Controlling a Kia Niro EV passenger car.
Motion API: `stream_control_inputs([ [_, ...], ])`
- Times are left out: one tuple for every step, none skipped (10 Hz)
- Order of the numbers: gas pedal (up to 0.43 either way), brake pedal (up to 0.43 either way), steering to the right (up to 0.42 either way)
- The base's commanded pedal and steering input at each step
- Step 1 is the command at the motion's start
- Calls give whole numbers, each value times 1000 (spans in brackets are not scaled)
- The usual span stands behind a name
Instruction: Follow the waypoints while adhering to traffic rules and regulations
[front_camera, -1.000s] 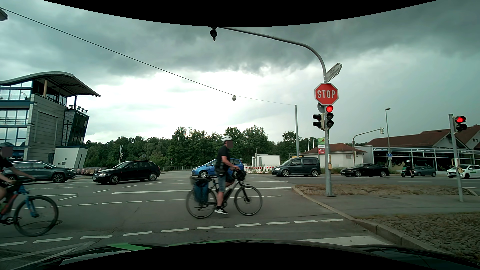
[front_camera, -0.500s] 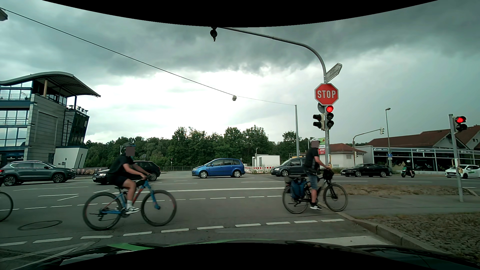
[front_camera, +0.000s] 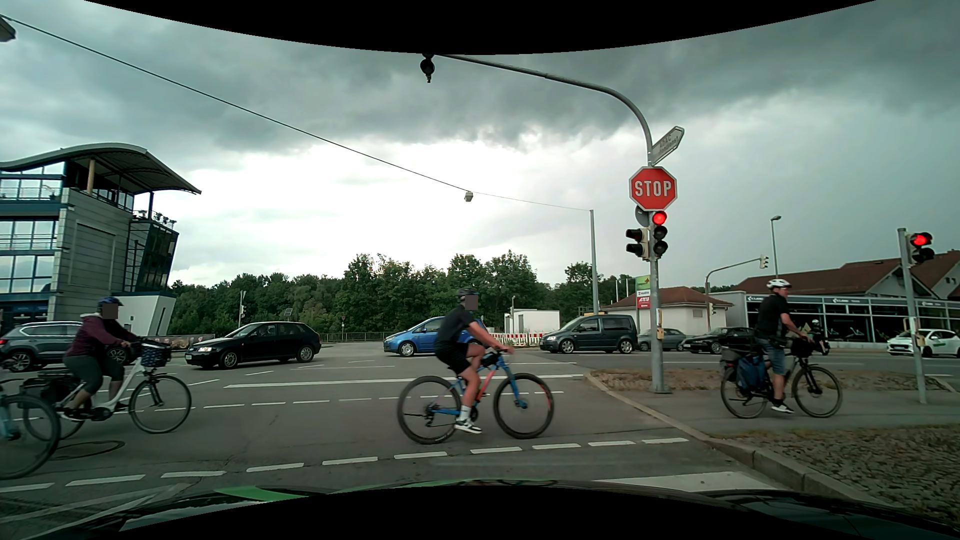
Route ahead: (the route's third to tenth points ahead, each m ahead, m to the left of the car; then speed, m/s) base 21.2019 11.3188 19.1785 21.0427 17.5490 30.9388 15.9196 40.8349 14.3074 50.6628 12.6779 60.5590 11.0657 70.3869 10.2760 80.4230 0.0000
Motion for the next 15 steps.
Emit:
stream_control_inputs([
  [0, 329, -95],
  [0, 329, -95],
  [0, 329, -95],
  [0, 329, -95],
  [0, 329, -95],
  [0, 329, -95],
  [0, 329, -95],
  [0, 329, -94],
  [0, 329, -94],
  [0, 329, -95],
  [0, 329, -95],
  [0, 329, -95],
  [0, 329, -94],
  [0, 329, -94],
  [0, 329, -95],
])
